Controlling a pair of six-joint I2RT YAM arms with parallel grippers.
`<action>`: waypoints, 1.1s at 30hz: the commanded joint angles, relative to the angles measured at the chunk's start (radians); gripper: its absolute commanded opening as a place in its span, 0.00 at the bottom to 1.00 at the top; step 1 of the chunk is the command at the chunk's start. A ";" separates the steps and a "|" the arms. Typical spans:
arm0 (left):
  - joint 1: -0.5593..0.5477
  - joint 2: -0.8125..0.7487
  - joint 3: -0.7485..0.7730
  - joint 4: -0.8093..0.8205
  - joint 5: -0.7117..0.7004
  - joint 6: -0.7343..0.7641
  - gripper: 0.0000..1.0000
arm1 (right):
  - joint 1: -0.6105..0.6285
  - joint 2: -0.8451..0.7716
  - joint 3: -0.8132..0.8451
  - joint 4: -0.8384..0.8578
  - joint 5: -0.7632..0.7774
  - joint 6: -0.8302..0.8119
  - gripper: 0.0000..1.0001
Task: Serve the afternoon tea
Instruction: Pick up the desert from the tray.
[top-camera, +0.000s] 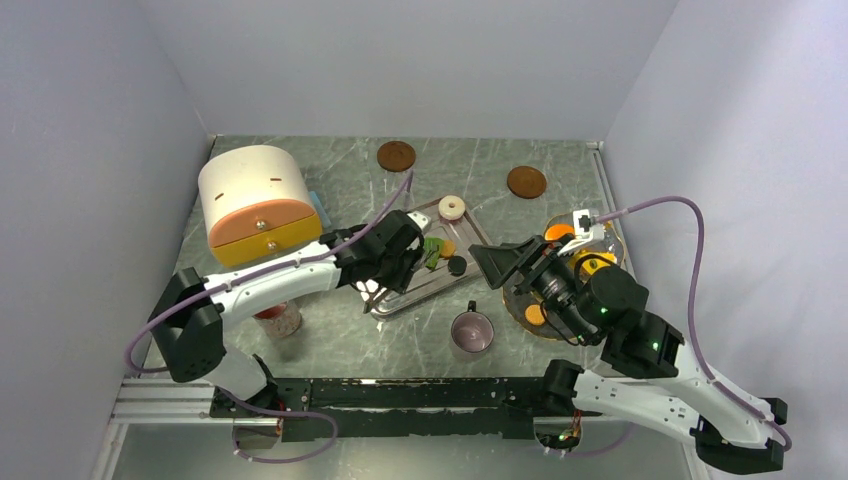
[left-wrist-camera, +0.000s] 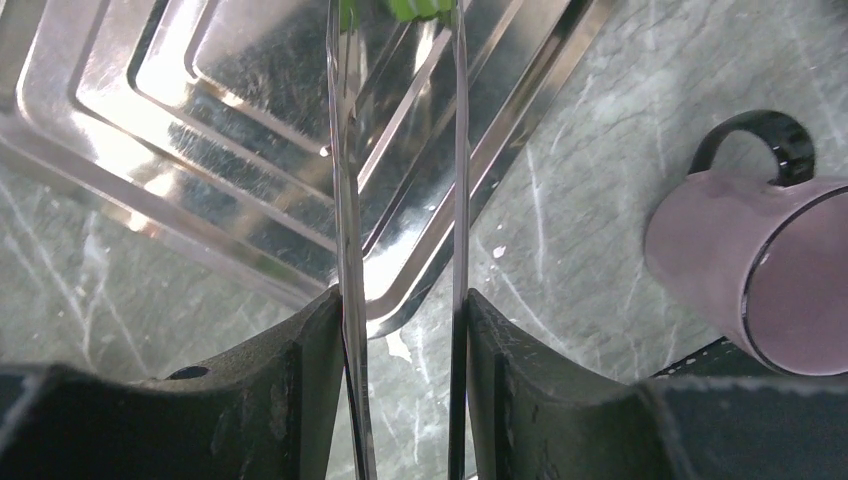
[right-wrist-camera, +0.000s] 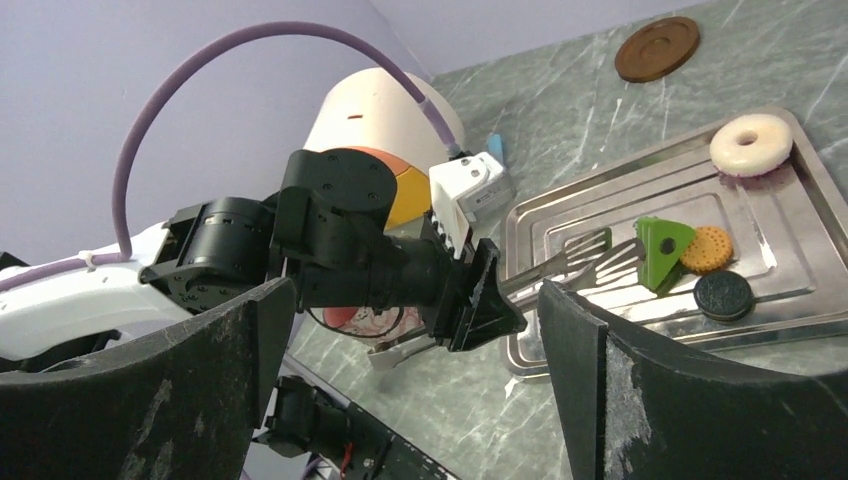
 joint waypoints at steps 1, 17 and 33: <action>0.013 0.020 0.029 0.094 0.103 0.026 0.49 | 0.002 -0.018 0.011 -0.011 0.037 -0.004 0.96; 0.012 0.096 0.031 0.083 0.060 0.020 0.50 | 0.003 -0.028 -0.011 0.006 0.041 -0.014 0.97; 0.014 0.148 0.037 0.107 0.042 0.030 0.50 | 0.003 -0.027 -0.014 0.020 0.039 -0.013 0.97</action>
